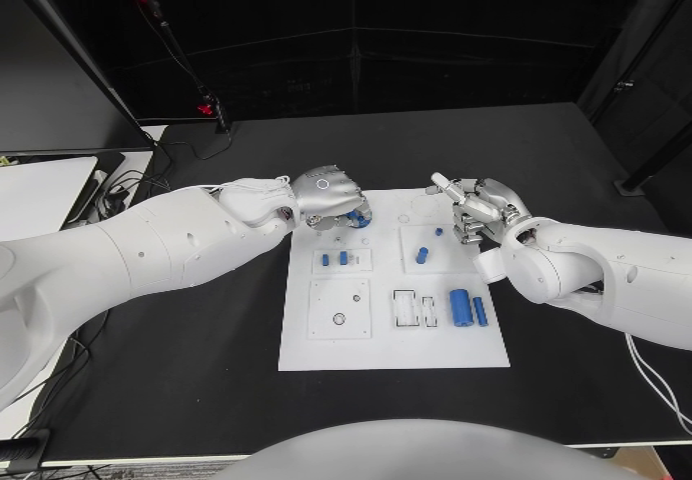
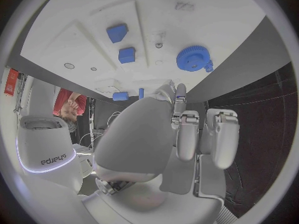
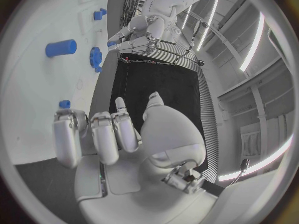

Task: Assemble the parts on the task board

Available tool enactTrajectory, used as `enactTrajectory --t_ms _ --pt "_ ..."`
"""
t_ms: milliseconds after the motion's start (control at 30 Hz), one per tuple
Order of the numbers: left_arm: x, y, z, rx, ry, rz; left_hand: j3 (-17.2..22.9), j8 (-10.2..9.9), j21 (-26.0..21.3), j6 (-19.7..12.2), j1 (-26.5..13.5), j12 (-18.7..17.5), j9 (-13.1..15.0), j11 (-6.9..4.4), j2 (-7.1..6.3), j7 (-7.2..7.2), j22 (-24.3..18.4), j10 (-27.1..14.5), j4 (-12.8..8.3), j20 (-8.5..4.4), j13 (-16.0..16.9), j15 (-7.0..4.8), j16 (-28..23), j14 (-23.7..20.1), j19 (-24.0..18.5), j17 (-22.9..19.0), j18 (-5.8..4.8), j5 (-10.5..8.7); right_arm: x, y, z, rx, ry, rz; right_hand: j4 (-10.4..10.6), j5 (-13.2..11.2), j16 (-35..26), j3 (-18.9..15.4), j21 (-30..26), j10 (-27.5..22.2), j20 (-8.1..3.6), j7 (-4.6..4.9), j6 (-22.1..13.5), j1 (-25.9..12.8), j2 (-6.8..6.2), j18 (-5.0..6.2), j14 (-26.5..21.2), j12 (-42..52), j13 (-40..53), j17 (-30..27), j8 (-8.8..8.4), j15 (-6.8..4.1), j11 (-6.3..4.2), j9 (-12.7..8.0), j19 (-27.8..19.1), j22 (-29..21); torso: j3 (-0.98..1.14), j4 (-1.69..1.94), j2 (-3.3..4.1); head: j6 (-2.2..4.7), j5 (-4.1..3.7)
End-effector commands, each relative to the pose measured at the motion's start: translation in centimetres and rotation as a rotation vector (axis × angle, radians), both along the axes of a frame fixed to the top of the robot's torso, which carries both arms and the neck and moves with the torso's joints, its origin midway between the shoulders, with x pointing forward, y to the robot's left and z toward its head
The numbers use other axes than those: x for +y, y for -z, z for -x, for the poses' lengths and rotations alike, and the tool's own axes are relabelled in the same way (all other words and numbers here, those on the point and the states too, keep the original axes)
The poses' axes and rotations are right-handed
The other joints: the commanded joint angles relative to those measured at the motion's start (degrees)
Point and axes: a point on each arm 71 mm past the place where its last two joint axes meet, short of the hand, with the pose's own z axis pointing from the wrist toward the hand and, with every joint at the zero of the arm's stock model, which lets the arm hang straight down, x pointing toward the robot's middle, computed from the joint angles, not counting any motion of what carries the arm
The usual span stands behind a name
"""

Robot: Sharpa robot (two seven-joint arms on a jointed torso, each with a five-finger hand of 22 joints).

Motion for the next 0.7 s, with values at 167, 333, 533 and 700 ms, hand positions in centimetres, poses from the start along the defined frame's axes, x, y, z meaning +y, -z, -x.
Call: enactTrajectory --t_ms 167,333,533,700 --pt "1.7 -0.1 0.1 0.018 -0.025 -0.017 0.72 0.36 0.18 2.64 -0.48 -0.54 1.21 0.22 -0.42 0.12 15.09 0.73 -0.02 -0.33 -0.07 0.55 0.05 6.01 5.87 15.1 -0.82 0.31 0.0 -0.1 0.0 -0.01 -0.001 -0.002 -0.03 0.13 0.14 -0.37 -0.35 -0.17 0.39 3.86 -0.34 0.43 -0.17 0.52 5.96 -0.19 8.23 15.09 0.18 0.3 -0.02 -0.09 0.16 12.71 -0.03 -0.02 0.04 -0.02 0.29" --pt "2.8 0.0 0.2 0.045 -0.043 -0.035 0.98 0.3 0.18 2.7 -0.61 -0.81 1.25 0.33 -0.61 0.2 15.09 1.05 -0.01 -0.31 -0.06 0.61 0.05 6.01 5.87 15.1 -0.82 0.41 0.0 -0.1 0.0 -0.01 -0.001 -0.002 -0.02 0.14 0.14 -0.38 -0.36 -0.18 0.39 3.86 -0.34 0.43 -0.18 0.52 5.96 -0.2 8.22 15.09 0.18 0.3 -0.02 -0.1 0.15 12.71 -0.01 0.09 0.03 -0.1 0.22" --pt "3.4 0.2 0.5 0.066 -0.052 -0.047 1.2 0.26 0.18 2.82 -0.83 -1.05 1.3 0.42 -0.76 0.28 15.09 1.38 0.02 -0.28 -0.05 0.67 0.05 6.01 5.87 15.1 -0.82 0.58 0.0 -0.1 0.0 -0.011 -0.001 -0.002 -0.02 0.14 0.14 -0.38 -0.36 -0.18 0.39 3.86 -0.34 0.43 -0.18 0.52 5.96 -0.2 8.22 15.09 0.18 0.3 -0.02 -0.1 0.15 12.71 -0.08 -0.02 0.07 -0.07 0.43" --pt "3.5 0.3 0.6 0.076 -0.058 -0.051 1.52 0.14 0.18 2.76 -0.85 -1.4 1.31 0.34 -0.88 0.23 15.09 1.45 -0.03 -0.25 -0.08 0.68 0.05 6.01 5.87 15.1 -0.82 0.67 -0.1 -0.1 0.0 -0.01 0.0 -0.001 0.02 0.21 0.14 -0.39 -0.37 -0.2 0.38 3.87 -0.37 0.43 -0.18 0.53 5.96 -0.2 8.21 15.09 0.18 0.3 -0.02 -0.1 0.14 12.7 -0.15 -0.14 0.11 -0.16 0.52"
